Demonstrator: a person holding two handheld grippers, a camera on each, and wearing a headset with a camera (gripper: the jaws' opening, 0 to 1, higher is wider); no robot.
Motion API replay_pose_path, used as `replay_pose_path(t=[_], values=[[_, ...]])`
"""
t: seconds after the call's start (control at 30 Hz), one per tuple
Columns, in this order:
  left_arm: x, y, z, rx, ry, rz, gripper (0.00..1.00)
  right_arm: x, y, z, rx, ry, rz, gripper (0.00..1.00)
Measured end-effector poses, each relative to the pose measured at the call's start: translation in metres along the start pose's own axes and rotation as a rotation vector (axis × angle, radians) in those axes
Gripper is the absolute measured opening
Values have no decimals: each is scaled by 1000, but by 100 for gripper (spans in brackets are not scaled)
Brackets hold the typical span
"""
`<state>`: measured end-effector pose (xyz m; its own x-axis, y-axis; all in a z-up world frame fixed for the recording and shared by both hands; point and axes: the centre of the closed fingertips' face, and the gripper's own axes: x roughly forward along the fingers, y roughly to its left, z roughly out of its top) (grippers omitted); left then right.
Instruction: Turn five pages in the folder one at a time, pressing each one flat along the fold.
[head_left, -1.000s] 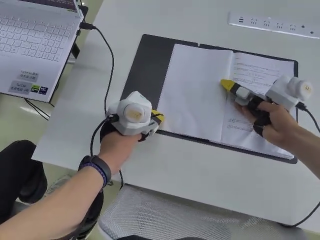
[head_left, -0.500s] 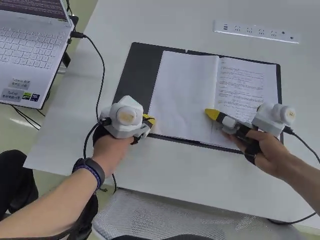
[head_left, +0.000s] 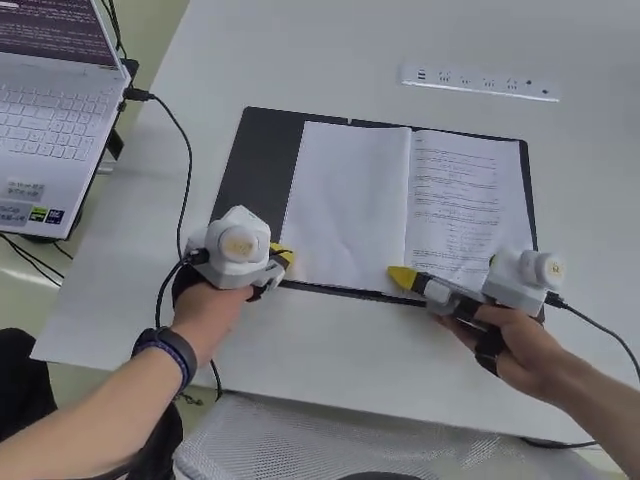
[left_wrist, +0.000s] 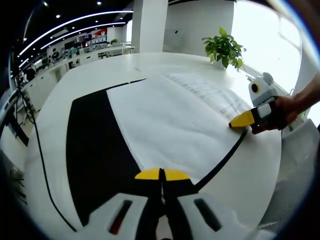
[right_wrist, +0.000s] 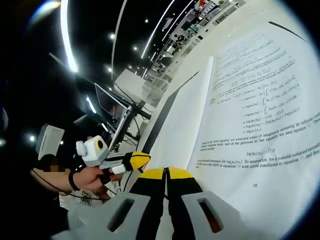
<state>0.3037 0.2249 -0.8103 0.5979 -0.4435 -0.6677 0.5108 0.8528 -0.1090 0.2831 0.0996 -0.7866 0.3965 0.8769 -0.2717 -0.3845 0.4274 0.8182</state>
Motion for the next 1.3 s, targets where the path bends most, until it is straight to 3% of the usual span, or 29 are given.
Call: replay_pose_path(t=[0.37, 0.57, 0.73, 0.97, 1.3], values=[[3, 4, -2, 7, 15, 6, 0, -7, -9, -3, 5, -6, -39, 0], [5, 5, -4, 27, 43, 7, 0, -11, -14, -2, 0, -11, -51, 0], [3, 3, -2, -13, 40, 12, 4, -27, -10, 6, -28, -51, -69, 1], [-6, -6, 11, -13, 4, 10, 13, -53, -14, 13, -95, -69, -124, 14], [-20, -14, 22, 12, -24, 4, 21, -92, -23, 23, -129, -122, -195, 20]])
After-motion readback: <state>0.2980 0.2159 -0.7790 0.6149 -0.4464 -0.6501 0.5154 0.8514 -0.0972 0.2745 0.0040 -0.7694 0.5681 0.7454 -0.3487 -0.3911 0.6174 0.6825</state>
